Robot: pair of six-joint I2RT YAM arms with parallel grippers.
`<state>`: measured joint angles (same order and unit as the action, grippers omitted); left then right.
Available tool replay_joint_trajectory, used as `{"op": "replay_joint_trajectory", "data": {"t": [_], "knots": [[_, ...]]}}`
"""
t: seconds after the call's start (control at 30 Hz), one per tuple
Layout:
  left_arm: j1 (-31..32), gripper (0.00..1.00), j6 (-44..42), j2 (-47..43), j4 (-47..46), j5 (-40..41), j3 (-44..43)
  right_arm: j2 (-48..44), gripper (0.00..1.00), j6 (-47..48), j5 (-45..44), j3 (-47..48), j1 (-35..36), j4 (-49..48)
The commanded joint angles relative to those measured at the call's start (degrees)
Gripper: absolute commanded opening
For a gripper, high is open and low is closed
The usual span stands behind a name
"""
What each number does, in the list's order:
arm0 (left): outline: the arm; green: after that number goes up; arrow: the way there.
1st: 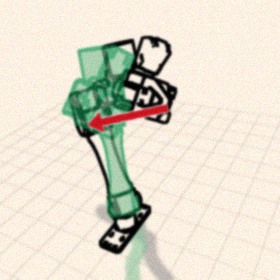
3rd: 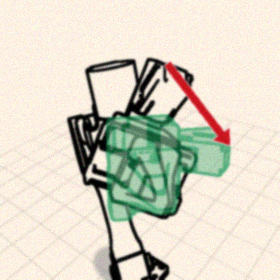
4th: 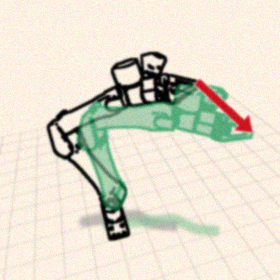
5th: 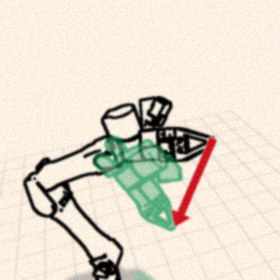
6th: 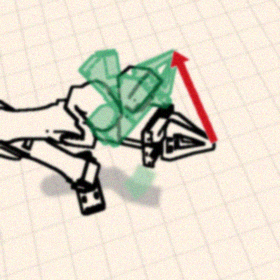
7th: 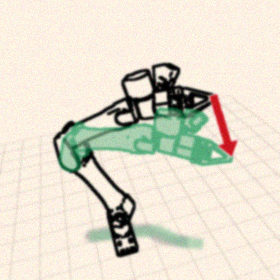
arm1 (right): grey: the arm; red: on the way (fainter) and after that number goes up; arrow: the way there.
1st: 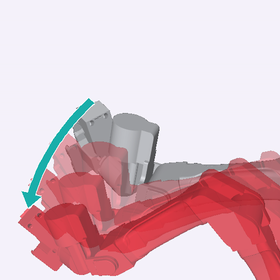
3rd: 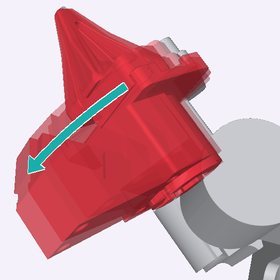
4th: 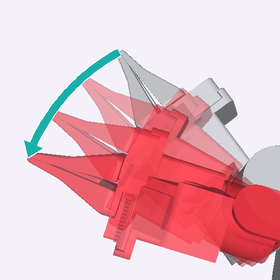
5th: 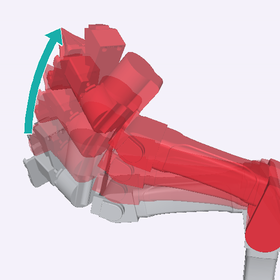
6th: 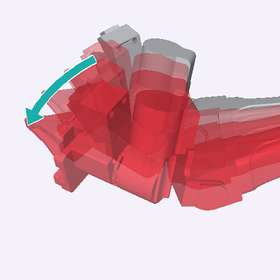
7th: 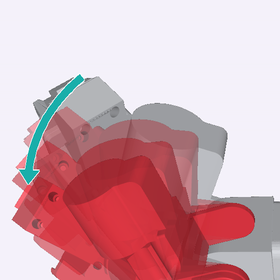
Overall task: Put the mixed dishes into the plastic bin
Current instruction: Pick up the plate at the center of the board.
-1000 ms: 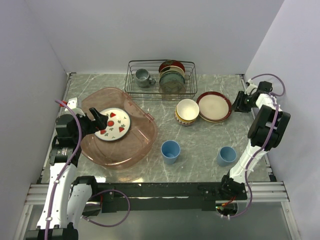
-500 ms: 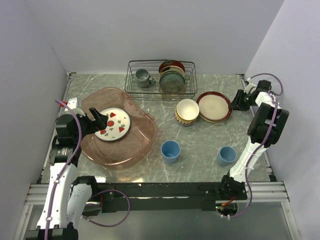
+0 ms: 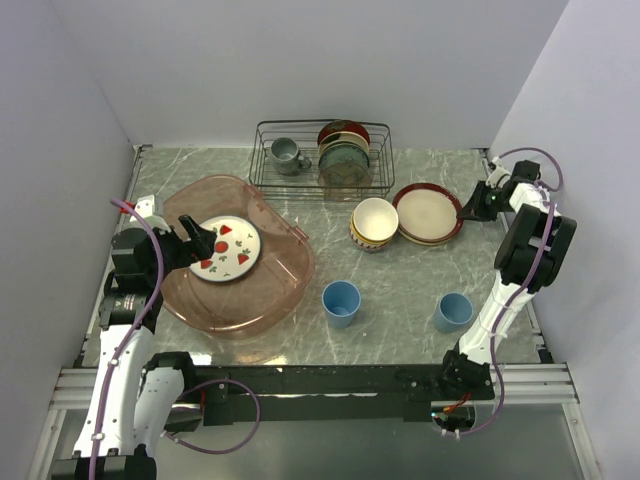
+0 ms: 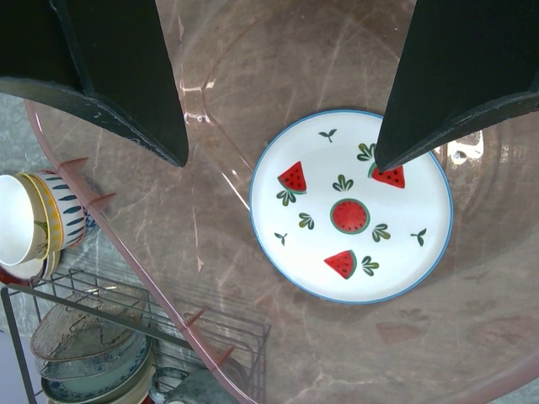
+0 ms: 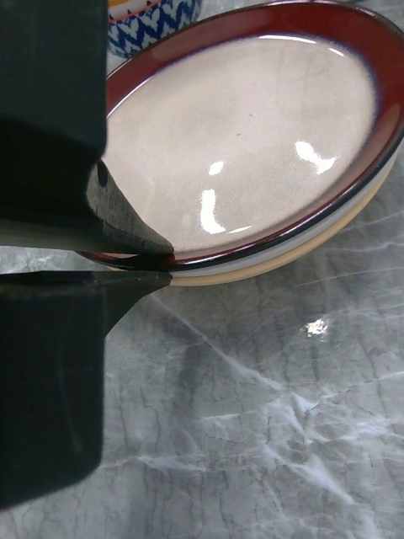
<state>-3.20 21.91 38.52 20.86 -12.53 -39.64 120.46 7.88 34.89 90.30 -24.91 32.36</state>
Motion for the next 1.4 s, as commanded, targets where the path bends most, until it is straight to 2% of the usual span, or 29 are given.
{"op": "replay_joint_trajectory", "data": {"t": [0.0, 0.1, 0.33, 0.87, 1.17, 1.27, 1.37], "knots": [[0.0, 0.99, -0.6, 0.1, -1.4, 0.0, -0.2, -1.1, 0.06, -0.8, 1.1, 1.6, -0.5, -0.2], [0.0, 0.99, -0.6, -0.1, -1.4, 0.1, -0.3, -3.3, 0.0, -1.5, 1.9, 1.0, -1.2, -1.2], [0.0, 0.99, -0.6, -0.1, -1.4, -0.1, -0.2, -8.8, 0.0, -3.5, 3.9, 1.4, -2.6, -1.9], [0.0, 0.99, -0.3, -0.8, -1.9, -1.1, -0.1, -13.8, 0.0, -7.2, 8.1, 1.0, -3.1, -2.2], [0.0, 0.99, 1.2, -1.7, -3.8, -6.9, 0.6, -18.8, 0.0, -13.9, 11.5, -1.6, -3.8, -7.1], [0.0, 0.99, 4.4, -2.0, -6.3, -11.4, 1.5, -20.3, 0.0, -15.5, 12.0, -2.3, -3.8, -8.4], [0.0, 0.99, 11.0, -2.1, -11.8, -17.7, 3.4, -21.8, 0.0, -17.1, 12.5, -3.7, -4.0, -10.1]]}}
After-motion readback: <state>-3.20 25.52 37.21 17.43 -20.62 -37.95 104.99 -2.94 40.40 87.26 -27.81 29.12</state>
